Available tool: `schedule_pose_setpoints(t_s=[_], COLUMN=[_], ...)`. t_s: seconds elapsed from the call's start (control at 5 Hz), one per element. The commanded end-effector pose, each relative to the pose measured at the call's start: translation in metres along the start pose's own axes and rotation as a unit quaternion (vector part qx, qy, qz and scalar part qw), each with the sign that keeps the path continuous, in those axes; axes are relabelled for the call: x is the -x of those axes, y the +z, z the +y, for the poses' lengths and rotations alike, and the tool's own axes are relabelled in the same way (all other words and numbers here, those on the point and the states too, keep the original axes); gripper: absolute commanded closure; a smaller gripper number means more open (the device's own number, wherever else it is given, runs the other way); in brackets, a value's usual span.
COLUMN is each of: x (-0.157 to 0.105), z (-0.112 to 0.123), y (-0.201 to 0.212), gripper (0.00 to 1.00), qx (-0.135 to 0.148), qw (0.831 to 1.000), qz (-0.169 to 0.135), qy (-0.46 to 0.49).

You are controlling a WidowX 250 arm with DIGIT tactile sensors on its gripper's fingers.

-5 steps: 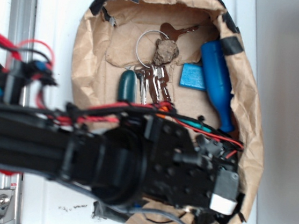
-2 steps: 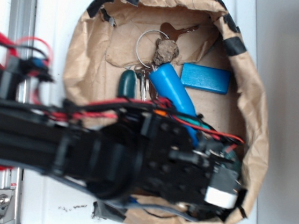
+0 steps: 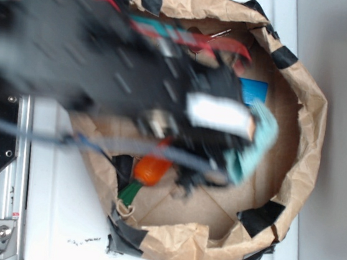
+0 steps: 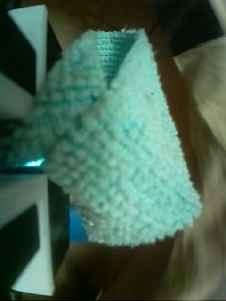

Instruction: Grab the blue cloth.

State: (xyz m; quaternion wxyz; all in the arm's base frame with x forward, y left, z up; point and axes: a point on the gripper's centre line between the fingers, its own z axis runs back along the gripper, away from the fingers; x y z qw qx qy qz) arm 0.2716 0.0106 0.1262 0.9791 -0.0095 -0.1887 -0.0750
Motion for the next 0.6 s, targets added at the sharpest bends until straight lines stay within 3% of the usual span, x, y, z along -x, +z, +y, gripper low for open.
schedule_pose_setpoints(t_s=[0.0,0.2,0.4], x=[-0.019,-0.024,-0.021], z=[0.002,-0.007,-0.010], y=[0.060,0.066,0.069], gripper=[1.00,1.00,1.00], qx=[-0.081,-0.102,-0.102], qw=[0.989,0.986,0.987], qz=[0.076,0.077,0.073], qy=[0.095,0.102,0.097])
